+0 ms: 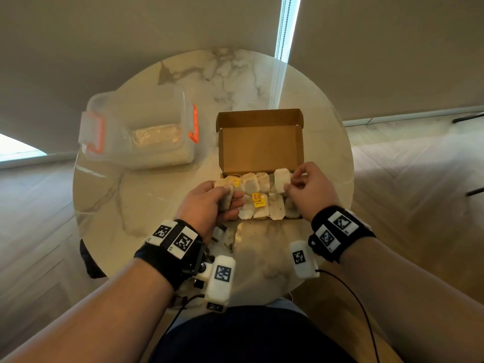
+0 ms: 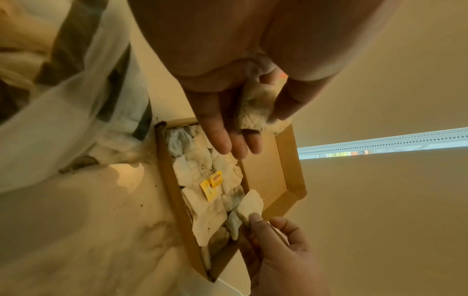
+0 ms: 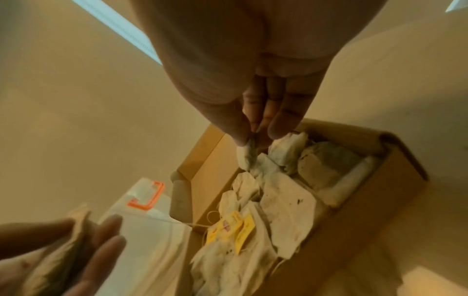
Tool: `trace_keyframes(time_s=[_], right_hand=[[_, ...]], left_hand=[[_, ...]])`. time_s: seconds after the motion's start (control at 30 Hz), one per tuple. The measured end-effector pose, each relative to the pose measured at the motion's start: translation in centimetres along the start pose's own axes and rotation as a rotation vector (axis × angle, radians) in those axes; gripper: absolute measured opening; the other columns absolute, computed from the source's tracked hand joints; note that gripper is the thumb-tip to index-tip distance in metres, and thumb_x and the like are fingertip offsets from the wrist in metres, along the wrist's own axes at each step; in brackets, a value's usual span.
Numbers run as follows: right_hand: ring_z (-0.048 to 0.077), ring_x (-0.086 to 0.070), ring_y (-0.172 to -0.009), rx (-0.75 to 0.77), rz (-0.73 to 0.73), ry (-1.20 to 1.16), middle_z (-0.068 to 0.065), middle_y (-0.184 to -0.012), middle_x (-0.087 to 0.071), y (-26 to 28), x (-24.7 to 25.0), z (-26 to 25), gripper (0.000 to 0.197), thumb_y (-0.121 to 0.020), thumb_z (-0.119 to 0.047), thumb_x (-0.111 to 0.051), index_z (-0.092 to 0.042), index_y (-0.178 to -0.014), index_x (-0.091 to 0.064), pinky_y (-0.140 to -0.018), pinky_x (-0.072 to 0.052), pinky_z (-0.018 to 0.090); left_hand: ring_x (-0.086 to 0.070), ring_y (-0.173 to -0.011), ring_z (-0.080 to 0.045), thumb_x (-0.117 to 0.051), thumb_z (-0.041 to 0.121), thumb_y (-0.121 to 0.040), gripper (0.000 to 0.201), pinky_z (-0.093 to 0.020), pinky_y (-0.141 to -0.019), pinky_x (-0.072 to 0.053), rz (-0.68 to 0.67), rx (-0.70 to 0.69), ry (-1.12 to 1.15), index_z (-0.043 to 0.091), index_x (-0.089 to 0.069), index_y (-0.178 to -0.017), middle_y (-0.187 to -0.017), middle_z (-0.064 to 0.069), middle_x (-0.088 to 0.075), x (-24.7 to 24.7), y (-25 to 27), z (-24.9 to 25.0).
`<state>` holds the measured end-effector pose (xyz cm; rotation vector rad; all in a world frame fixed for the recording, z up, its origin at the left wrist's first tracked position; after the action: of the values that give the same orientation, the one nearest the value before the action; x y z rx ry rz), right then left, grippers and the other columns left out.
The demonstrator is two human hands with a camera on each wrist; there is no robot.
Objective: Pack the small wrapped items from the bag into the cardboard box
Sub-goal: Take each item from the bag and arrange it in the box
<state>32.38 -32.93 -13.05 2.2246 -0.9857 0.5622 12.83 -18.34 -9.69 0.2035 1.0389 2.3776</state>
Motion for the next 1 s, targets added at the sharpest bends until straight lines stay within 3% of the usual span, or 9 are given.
trace_keyframes(time_s=[0.1,0.2,0.3,0.47,0.57,0.67,0.73,0.87,1.0], right_hand=[[0.013,-0.065,-0.086,0.076,-0.032,0.146,-0.010,-0.092,-0.066,-1.4,-1.2,-1.3,0.014,-0.094,-0.023,-0.072,-0.026,-0.103,-0.062,-0.071,-0.049,0.024],[0.015,-0.064,-0.089,0.102,-0.069,0.245,-0.006,-0.097,-0.069,-1.9,-2.4,-1.5,0.017,-0.097,-0.021,-0.067,-0.023,-0.113,-0.071,-0.077,-0.048,0.025],[0.022,-0.064,-0.099,0.139,-0.091,0.398,0.003,-0.112,-0.070,-2.1,-3.3,-1.7,0.024,-0.099,-0.024,-0.064,-0.021,-0.121,-0.073,-0.083,-0.048,0.029],[0.025,-0.061,-0.099,0.214,-0.100,0.570,0.003,-0.116,-0.059,-1.8,-3.9,-2.9,0.026,-0.098,-0.028,-0.061,-0.022,-0.121,-0.072,-0.079,-0.047,0.031],[0.015,-0.057,-0.098,0.450,-0.102,0.373,-0.007,-0.110,-0.058,0.2,-3.5,-6.2,0.029,-0.091,-0.024,-0.065,-0.027,-0.120,-0.070,-0.080,-0.050,0.031],[0.006,-0.060,-0.109,0.457,-0.453,0.052,-0.017,-0.120,-0.064,2.7,-4.9,-9.1,0.049,-0.087,-0.014,-0.069,-0.041,-0.128,-0.065,-0.092,-0.053,0.028],[0.001,-0.063,-0.108,0.394,-0.607,-0.050,-0.022,-0.117,-0.068,4.2,-6.1,-9.8,0.049,-0.088,-0.010,-0.068,-0.047,-0.119,-0.066,-0.096,-0.055,0.028],[-0.005,-0.064,-0.102,0.349,-0.557,0.016,-0.018,-0.107,-0.073,5.9,-6.4,-9.4,0.021,-0.098,-0.018,-0.068,-0.035,-0.108,-0.076,-0.092,-0.050,0.017],[-0.007,-0.064,-0.100,0.261,-0.494,-0.019,-0.019,-0.103,-0.073,7.2,-5.4,-8.7,0.024,-0.101,-0.019,-0.066,-0.041,-0.100,-0.074,-0.091,-0.049,0.015]], left_hand=[[-0.076,-0.103,-0.029,-0.053,0.011,-0.107,0.016,-0.040,-0.090,-0.061,0.029,-0.012,-0.027,0.004,-0.067,-0.110,-0.106,-0.016,-0.079,1.2,0.4,0.3],[-0.074,-0.104,-0.028,-0.057,0.012,-0.105,0.017,-0.047,-0.103,-0.057,0.051,-0.051,-0.084,0.009,-0.073,-0.103,-0.112,-0.020,-0.077,2.1,0.6,0.9],[-0.073,-0.099,-0.024,-0.062,0.016,-0.102,0.023,-0.045,-0.101,-0.058,0.058,-0.093,-0.173,0.019,-0.079,-0.088,-0.106,-0.014,-0.079,2.9,1.0,1.3],[-0.073,-0.096,-0.018,-0.065,0.017,-0.101,0.017,-0.044,-0.101,-0.058,0.039,-0.230,-0.311,0.022,-0.080,-0.096,-0.097,-0.002,-0.080,3.2,2.0,2.4],[-0.075,-0.096,-0.020,-0.067,0.017,-0.100,0.015,-0.048,-0.099,-0.059,-0.035,-0.326,-0.392,0.025,-0.079,-0.097,-0.095,0.000,-0.080,2.6,2.6,3.3],[-0.076,-0.093,-0.020,-0.067,0.019,-0.100,0.015,-0.046,-0.093,-0.061,-0.127,-0.382,-0.416,0.028,-0.079,-0.097,-0.094,0.000,-0.080,2.1,3.2,4.3],[-0.076,-0.094,-0.022,-0.066,0.021,-0.102,0.017,-0.044,-0.091,-0.061,-0.169,-0.416,-0.407,0.029,-0.080,-0.097,-0.096,-0.002,-0.080,2.1,3.5,5.2],[-0.075,-0.100,-0.037,-0.061,0.017,-0.104,0.018,-0.048,-0.093,-0.062,-0.119,-0.348,-0.233,0.018,-0.079,-0.101,-0.099,-0.014,-0.079,4.1,2.5,6.3],[-0.075,-0.103,-0.039,-0.062,0.019,-0.104,0.017,-0.051,-0.094,-0.061,-0.071,-0.268,-0.186,0.014,-0.078,-0.106,-0.101,-0.016,-0.080,6.2,0.9,6.7]])
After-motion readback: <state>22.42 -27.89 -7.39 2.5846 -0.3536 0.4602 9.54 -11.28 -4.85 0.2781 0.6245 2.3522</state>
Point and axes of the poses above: each hand's wrist, its own y-axis away from the middle knuckle, its own x-axis out of the back of the hand, z = x × y, the point moved 5 cm from there along -y, towards the middle knuckle
